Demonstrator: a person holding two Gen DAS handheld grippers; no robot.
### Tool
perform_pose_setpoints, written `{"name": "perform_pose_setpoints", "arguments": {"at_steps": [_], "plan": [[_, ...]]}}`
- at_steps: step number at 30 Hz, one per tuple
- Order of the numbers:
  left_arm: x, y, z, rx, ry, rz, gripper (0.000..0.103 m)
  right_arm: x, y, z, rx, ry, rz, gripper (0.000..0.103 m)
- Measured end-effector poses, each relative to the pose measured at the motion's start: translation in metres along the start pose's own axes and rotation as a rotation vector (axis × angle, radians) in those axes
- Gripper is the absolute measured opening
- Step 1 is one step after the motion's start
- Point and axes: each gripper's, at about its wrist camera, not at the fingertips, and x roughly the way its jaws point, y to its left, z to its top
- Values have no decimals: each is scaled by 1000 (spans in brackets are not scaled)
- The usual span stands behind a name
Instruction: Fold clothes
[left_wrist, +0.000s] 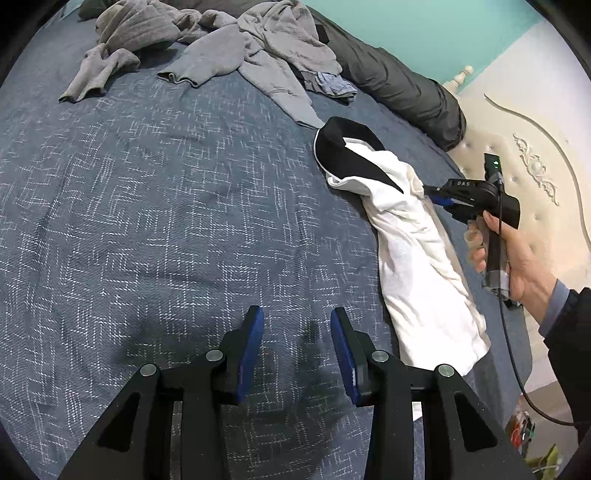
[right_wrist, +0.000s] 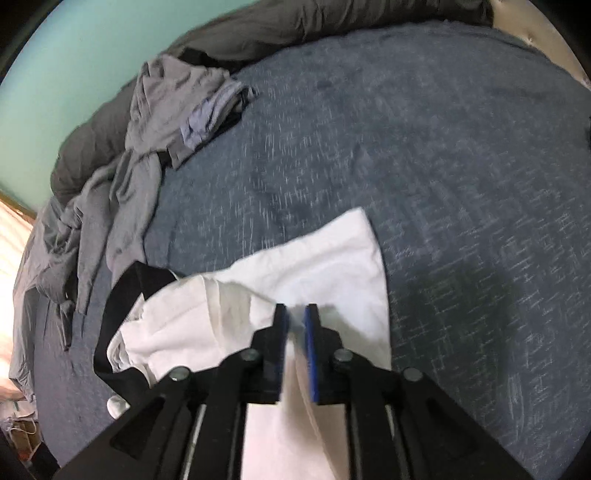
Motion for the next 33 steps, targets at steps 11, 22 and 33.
{"name": "perform_pose_setpoints", "arguments": {"at_steps": [11, 22, 33], "plan": [[3, -3, -1, 5, 7, 3, 41, -10, 54, -32, -451, -14, -64, 42], [1, 3, 0, -9, -5, 6, 41, 2, 69, -27, -552, -82, -358, 13], [5, 3, -1, -4, 6, 5, 41, 7, 37, 25, -342, -64, -319, 5]]}}
